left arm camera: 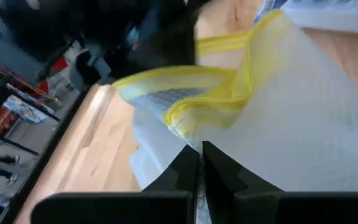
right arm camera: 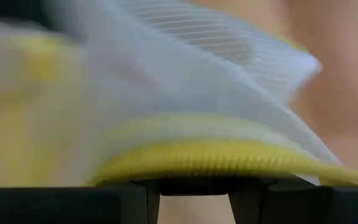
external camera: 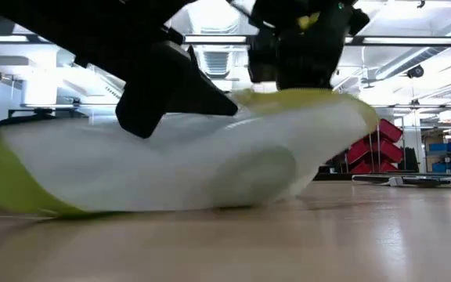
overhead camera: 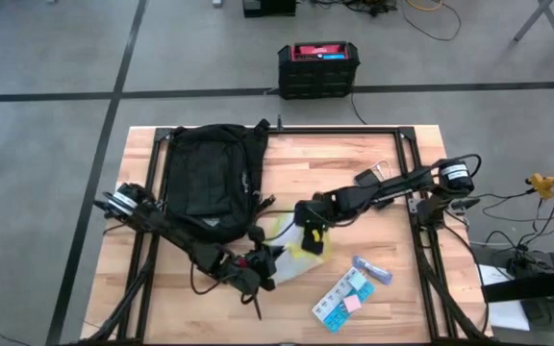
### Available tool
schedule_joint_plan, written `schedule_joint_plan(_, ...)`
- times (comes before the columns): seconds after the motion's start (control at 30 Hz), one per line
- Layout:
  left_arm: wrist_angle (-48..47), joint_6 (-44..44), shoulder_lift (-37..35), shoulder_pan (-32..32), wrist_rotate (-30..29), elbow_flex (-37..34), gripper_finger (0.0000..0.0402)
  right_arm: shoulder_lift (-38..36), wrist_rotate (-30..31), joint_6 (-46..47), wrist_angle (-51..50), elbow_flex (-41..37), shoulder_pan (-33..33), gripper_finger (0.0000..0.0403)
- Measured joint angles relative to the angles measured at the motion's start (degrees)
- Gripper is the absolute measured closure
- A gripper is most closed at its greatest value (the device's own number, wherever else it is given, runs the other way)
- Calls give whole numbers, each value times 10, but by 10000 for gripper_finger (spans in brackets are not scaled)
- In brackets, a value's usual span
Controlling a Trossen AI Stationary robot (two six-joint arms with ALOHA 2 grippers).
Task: Unpack backpack
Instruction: Remove the black charger adapter from the zip bag
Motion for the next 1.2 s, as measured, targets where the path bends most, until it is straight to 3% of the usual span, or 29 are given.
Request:
schedule_joint_plan(0.03,-1,2,0,-3,-11,0,402,0,30,10,-20,-1,-1,293)
schedule_joint_plan(0.1,-15,9,-1,-9,-50,0,402,0,28,16,-23,-6,0,293)
schedule_joint_plan(0.23,-39,88,-13,-16,-161,0,402,0,-123,-41,-7,-7,13,293)
schedule_joint_plan(0.27,-39,103,-17,-16,-188,0,402,0,-122,-48,-8,-7,14,293)
schedule_joint_plan(0.37,-44,118,-26,-11,-217,0,402,0,-36,-53,-19,-7,10,293)
schedule_joint_plan(0.47,-45,88,-30,-11,-202,0,402,0,-90,-138,-7,-10,23,293)
schedule_joint_plan(0.53,-45,56,-30,-12,-153,0,402,0,-114,-190,6,-9,36,293)
schedule_joint_plan(0.67,-32,-27,-23,-11,5,0,402,-3,18,-233,4,-6,41,293)
schedule_joint_plan(0.77,-35,-59,-7,-13,64,0,402,-4,55,-283,21,-6,59,293)
schedule_joint_plan(0.97,-74,-82,19,-16,31,1,402,-11,25,-329,28,4,91,293)
schedule_joint_plan(1.2,-192,-155,21,-16,-29,1,402,-36,-138,-304,1,6,111,293)
